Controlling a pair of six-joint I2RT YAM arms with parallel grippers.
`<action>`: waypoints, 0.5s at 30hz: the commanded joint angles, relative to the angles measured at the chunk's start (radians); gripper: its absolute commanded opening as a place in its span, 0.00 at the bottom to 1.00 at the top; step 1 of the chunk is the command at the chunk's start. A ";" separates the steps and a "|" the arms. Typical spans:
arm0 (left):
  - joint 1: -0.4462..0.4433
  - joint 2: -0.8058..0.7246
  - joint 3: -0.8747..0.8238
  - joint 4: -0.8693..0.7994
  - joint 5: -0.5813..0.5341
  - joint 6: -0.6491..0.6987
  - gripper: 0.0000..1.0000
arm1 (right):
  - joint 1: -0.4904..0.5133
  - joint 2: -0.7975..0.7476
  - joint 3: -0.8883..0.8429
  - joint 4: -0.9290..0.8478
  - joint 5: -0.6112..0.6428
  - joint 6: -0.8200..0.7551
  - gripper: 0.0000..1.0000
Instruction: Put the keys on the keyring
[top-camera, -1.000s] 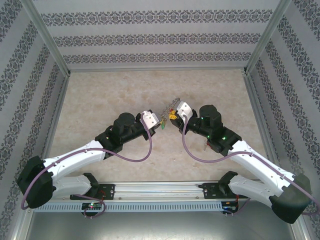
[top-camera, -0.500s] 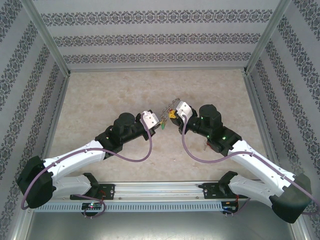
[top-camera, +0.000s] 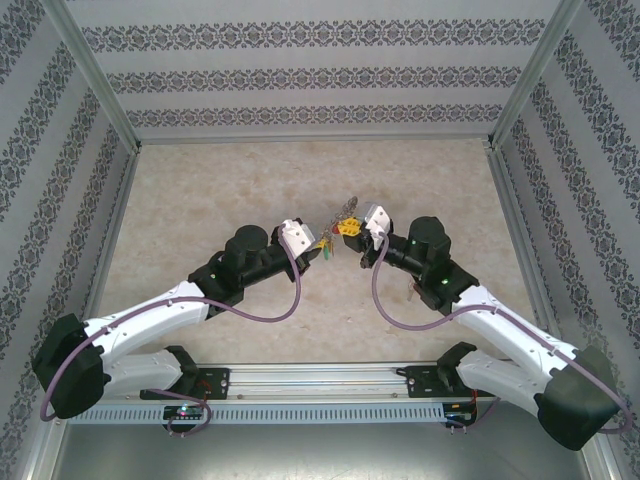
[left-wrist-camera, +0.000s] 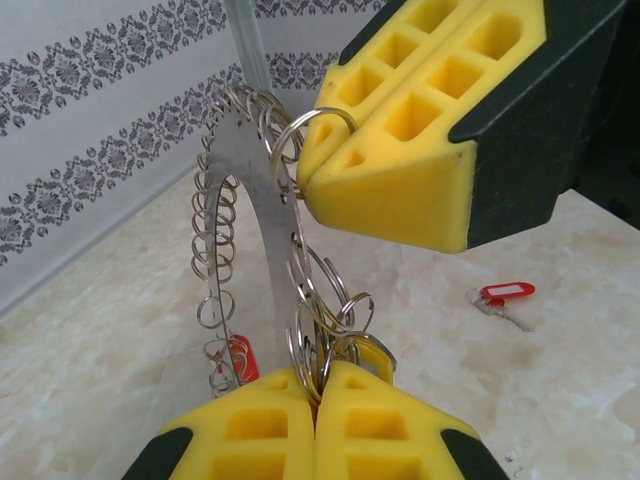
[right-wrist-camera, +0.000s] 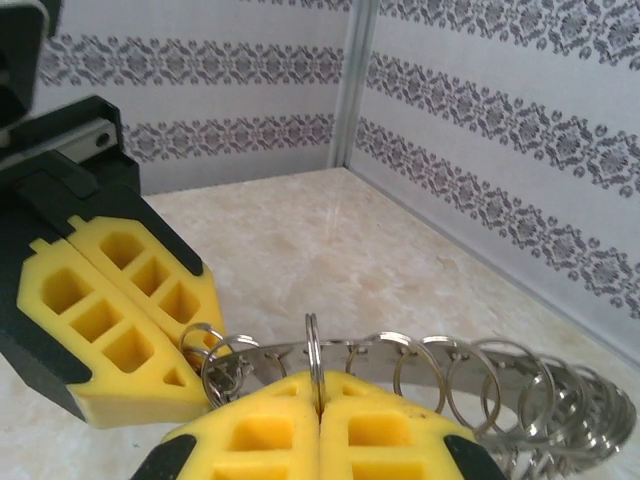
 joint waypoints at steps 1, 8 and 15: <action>-0.004 -0.028 -0.001 -0.006 0.114 -0.029 0.10 | -0.025 0.016 -0.013 0.111 -0.045 0.029 0.00; -0.005 -0.022 -0.008 -0.048 0.186 -0.053 0.30 | -0.036 0.066 -0.034 0.131 -0.113 0.004 0.00; -0.002 -0.071 -0.042 -0.118 0.244 -0.074 0.51 | -0.074 0.131 -0.048 0.150 -0.251 -0.032 0.00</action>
